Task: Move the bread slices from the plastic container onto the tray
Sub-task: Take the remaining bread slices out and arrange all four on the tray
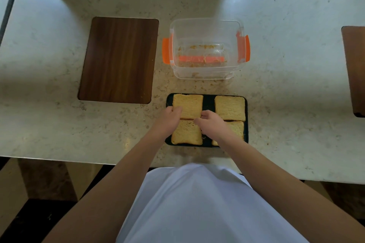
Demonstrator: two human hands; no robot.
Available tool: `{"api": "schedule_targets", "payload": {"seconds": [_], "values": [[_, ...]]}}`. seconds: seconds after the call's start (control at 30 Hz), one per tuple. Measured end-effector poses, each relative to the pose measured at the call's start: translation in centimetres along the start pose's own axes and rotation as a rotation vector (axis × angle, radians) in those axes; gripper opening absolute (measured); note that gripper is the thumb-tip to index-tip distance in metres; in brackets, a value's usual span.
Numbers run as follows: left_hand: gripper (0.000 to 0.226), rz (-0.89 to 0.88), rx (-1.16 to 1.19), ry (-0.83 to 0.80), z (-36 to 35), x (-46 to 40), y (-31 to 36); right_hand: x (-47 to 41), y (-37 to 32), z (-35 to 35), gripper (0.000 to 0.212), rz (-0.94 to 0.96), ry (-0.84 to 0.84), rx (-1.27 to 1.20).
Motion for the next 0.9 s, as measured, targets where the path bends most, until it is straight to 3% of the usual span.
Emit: {"api": "schedule_targets", "payload": {"seconds": [0.53, 0.77, 0.9], "values": [[0.022, -0.036, 0.009, 0.031, 1.1, -0.1, -0.4, -0.4, -0.4, -1.3, 0.023, -0.008, -0.029, -0.045], [0.027, -0.047, -0.011, 0.033, 0.6, -0.1, -0.3, 0.1, 0.2, -0.8, 0.058, -0.01, -0.016, -0.017], [0.029, -0.076, -0.041, 0.037, 0.2, 0.2, 0.0, 0.3, 0.4, -0.4, 0.06, -0.002, -0.012, -0.007]]}}
Point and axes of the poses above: each hand's wrist, its own x-axis away from the middle knuckle, its own z-axis out of the back of the hand, y = z × x, the point moved 9 cm from there along -x, towards the middle knuckle, and after that the axes turned 5 degrees about z, right-handed, at the moved point
